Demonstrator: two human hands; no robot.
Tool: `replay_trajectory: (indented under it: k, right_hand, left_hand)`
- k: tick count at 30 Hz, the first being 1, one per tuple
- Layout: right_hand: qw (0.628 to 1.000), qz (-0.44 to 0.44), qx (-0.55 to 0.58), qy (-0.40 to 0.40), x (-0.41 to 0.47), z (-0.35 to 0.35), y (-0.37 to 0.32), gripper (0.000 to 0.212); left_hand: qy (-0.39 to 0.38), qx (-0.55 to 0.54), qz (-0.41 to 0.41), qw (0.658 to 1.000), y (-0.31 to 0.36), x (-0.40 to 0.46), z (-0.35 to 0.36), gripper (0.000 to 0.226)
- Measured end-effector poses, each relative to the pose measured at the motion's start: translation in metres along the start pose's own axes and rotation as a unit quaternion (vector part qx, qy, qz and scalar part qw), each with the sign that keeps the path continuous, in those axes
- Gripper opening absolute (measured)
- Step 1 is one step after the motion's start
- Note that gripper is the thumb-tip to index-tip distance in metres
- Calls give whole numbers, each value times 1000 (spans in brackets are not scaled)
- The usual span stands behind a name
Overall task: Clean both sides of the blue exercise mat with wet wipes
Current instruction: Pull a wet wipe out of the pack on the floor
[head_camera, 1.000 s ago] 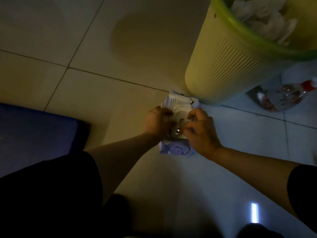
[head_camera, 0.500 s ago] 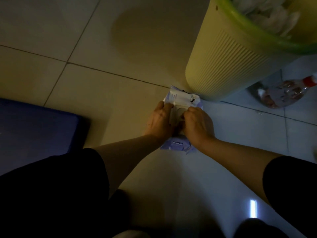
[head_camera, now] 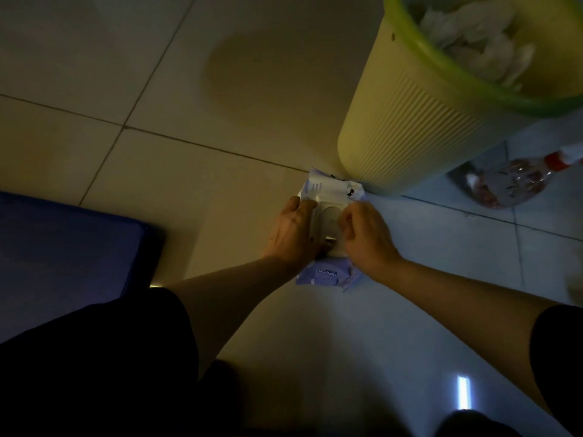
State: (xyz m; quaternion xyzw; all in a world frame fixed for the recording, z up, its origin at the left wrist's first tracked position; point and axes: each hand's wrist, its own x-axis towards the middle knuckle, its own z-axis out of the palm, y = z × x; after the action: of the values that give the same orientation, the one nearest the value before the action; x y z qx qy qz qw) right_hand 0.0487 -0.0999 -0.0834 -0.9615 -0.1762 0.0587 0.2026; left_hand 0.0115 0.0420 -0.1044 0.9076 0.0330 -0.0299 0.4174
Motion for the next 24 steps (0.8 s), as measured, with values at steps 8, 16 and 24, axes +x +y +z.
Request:
replay_trajectory:
  k: [8,16,24]
  right_hand:
    - [997,27,-30,-65,6,-3,3,14]
    - [973,-10,-206,-102,1,-3,-16,22]
    - [965,-99,-221,-105,3,8,-12,22]
  left_hand:
    - [46,1,14,999,0,1,4,54]
    - [33,2,31,999,-1,0,6,53]
    - [26,-1,20,999,-2,-1,8,54]
